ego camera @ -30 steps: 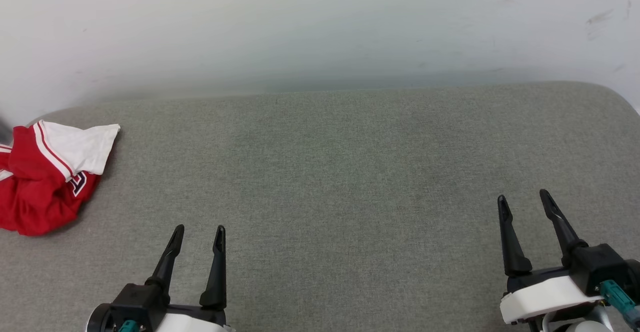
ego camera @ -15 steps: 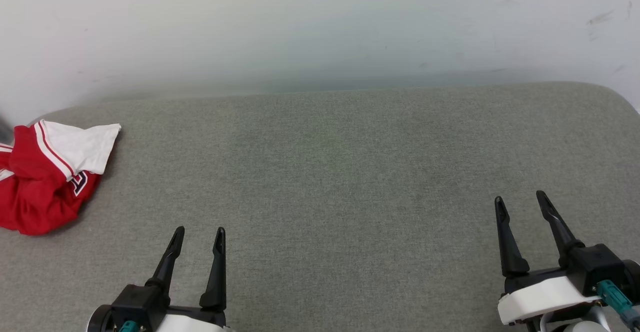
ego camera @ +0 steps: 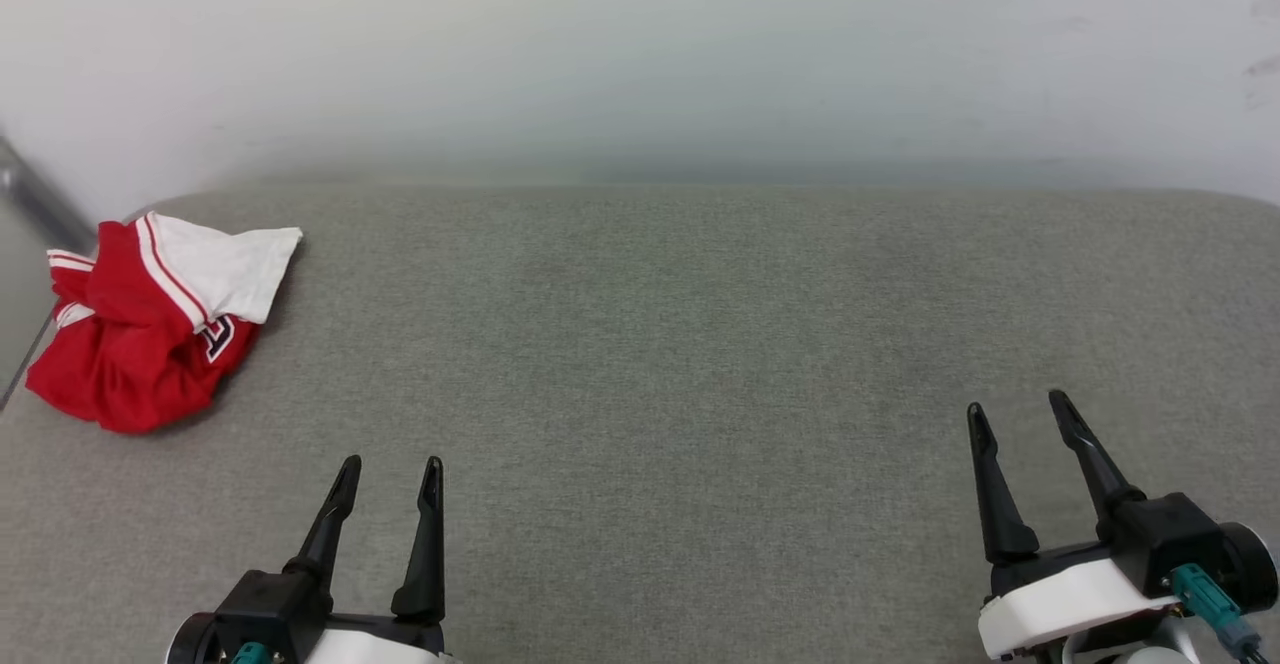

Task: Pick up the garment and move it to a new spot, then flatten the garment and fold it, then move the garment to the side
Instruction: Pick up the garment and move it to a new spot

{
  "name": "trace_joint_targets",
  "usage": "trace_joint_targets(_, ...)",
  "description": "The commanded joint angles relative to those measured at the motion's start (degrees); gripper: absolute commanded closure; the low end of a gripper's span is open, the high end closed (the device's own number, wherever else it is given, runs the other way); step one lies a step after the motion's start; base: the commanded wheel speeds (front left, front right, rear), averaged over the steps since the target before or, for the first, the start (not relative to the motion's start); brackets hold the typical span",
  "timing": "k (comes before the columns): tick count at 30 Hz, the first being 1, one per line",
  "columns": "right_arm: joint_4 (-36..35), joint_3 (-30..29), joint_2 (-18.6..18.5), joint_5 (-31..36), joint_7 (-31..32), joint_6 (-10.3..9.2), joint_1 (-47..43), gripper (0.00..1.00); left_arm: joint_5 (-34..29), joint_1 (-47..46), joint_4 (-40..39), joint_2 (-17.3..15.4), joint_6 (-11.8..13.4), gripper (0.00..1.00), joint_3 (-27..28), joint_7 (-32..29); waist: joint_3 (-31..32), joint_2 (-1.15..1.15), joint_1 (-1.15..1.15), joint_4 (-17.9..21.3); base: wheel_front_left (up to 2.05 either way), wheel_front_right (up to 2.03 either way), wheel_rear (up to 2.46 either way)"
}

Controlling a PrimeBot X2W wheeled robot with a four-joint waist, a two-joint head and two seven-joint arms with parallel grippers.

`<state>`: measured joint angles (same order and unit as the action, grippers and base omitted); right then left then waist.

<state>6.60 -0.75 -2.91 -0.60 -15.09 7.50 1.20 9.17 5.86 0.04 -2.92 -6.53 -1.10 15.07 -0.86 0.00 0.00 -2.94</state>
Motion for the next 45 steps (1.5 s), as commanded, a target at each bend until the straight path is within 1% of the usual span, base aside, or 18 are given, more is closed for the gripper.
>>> trace_joint_targets(1, -0.01, 0.25, 0.05, 0.05, -0.12, -0.02, -0.26, 0.0, -0.25, 0.06, 0.0, 0.06, 0.18, 0.0, 0.22, 0.16, 0.07, 0.0, 0.0, -0.99, 0.0, 0.0, 0.0)
trace_joint_targets(9, -0.48, 2.01, 0.05, 0.09, -0.13, -0.02, -1.29, 0.0, -0.66, 0.58, -0.16, 0.05, 0.43, 0.0, 1.22, 0.16, 0.68, 0.0, 0.0, -7.39, 0.0, 0.0, 0.0)
trace_joint_targets(18, -0.28, 4.62, 0.05, -0.36, -0.12, -0.02, -1.67, 0.0, -1.66, 1.43, -0.5, 0.05, -0.08, 0.0, 2.37, 0.16, 1.55, 0.0, 0.0, -15.42, 0.0, 0.0, 0.0)
trace_joint_targets(28, 0.26, 6.98, 0.05, -1.21, -0.12, -0.02, -1.89, 0.0, -2.85, 2.15, -1.3, 0.05, -0.54, 0.0, 2.62, 0.16, 2.04, 0.0, 0.0, -21.6, 0.0, 0.0, 0.0)
trace_joint_targets(35, 0.56, 7.62, 0.05, -1.57, -0.12, -0.02, -2.1, 0.0, -2.86, 2.75, -1.27, 0.05, -0.72, 0.0, 2.61, 0.16, 2.32, 0.0, 0.0, -23.76, 0.0, 0.0, 0.0)
trace_joint_targets(45, 0.46, 7.98, 0.05, -1.65, -0.12, -0.02, -1.85, 0.0, -2.97, 3.0, -1.78, 0.05, -0.76, 0.0, 2.91, 0.16, 2.15, 0.0, 0.0, -24.12, 0.0, 0.0, 0.0)
